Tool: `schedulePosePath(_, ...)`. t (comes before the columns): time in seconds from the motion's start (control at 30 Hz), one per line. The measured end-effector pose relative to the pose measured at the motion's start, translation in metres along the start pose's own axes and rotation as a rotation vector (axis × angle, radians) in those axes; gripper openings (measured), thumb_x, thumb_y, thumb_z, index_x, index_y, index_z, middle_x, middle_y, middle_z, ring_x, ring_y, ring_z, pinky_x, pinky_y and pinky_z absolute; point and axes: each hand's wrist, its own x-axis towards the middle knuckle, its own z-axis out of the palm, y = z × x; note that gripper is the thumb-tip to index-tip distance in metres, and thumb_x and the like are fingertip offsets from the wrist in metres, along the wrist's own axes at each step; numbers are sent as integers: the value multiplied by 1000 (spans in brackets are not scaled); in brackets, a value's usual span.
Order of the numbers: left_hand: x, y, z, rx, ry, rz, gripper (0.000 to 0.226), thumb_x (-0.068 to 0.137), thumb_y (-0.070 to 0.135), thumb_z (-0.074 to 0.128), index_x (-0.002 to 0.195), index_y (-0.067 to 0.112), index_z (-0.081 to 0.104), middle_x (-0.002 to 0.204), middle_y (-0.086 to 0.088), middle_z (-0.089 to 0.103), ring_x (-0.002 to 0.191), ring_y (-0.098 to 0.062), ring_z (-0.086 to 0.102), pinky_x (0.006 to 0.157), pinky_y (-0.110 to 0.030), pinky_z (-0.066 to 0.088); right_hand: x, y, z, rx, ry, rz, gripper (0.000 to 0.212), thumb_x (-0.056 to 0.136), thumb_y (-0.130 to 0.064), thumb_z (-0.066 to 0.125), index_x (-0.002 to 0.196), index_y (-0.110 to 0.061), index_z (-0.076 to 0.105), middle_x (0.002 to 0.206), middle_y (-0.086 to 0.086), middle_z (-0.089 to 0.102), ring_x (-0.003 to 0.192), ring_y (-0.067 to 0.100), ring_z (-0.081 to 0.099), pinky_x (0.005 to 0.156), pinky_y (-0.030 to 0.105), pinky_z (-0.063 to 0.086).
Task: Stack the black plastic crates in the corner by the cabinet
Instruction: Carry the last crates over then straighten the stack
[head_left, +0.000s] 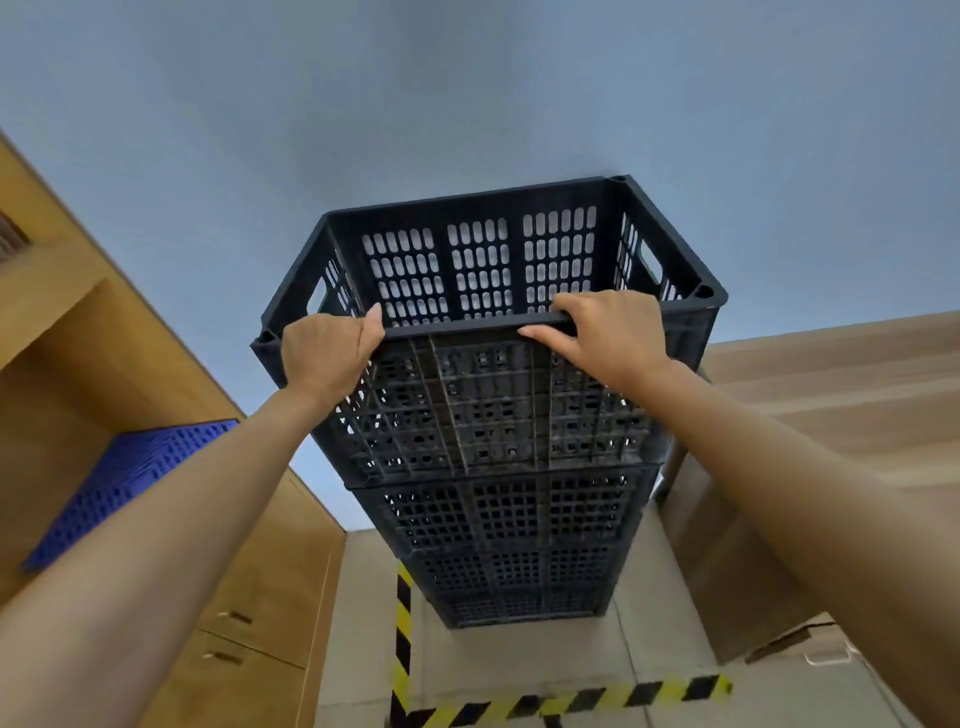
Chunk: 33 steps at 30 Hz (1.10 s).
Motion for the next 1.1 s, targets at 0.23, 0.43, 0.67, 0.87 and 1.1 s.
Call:
schedulePosePath(0.23, -2, -3, 4, -56, 54, 30, 67, 101, 47, 22, 40, 19, 31, 37, 0, 35, 37, -19, 39, 45, -24, 26, 3, -2, 1, -57, 18, -26, 64, 83, -82, 26, 65, -24, 47, 52, -6, 56, 47, 15, 53, 44, 20, 24)
schedulePosePath(0.43, 1, 8, 1, -141, 33, -39, 72, 101, 49, 19, 41, 16, 39, 38, -2, 41, 38, -20, 46, 45, -29, 37, 14, 10, 2, -125, 20, -39, 69, 83, -80, 30, 68, -19, 59, 48, -6, 49, 44, 17, 50, 46, 16, 17)
schedulePosePath(0.67, -4, 19, -3, -138, -2, -70, 70, 99, 51, 16, 41, 17, 34, 39, 0, 35, 38, -18, 41, 44, -25, 27, 11, 19, 5, -117, 15, -37, 68, 84, -79, 32, 64, -18, 55, 46, -6, 45, 41, 16, 47, 47, 16, 17)
schedulePosePath(0.87, -9, 24, -15, -114, -63, -49, 68, 101, 49, 20, 41, 19, 30, 40, 2, 34, 40, -19, 44, 44, -23, 26, 3, 17, -1, -65, -20, -33, 63, 84, -79, 31, 62, -21, 46, 45, -7, 44, 41, 14, 46, 43, 19, 27)
schedulePosePath(1.1, -17, 28, -37, -142, -179, -38, 65, 104, 47, 21, 48, 16, 35, 46, -3, 44, 47, -25, 54, 55, -35, 48, -7, 13, -12, -14, -93, 1, 65, 83, -81, 26, 67, -22, 48, 51, -6, 49, 48, 16, 51, 45, 24, 36)
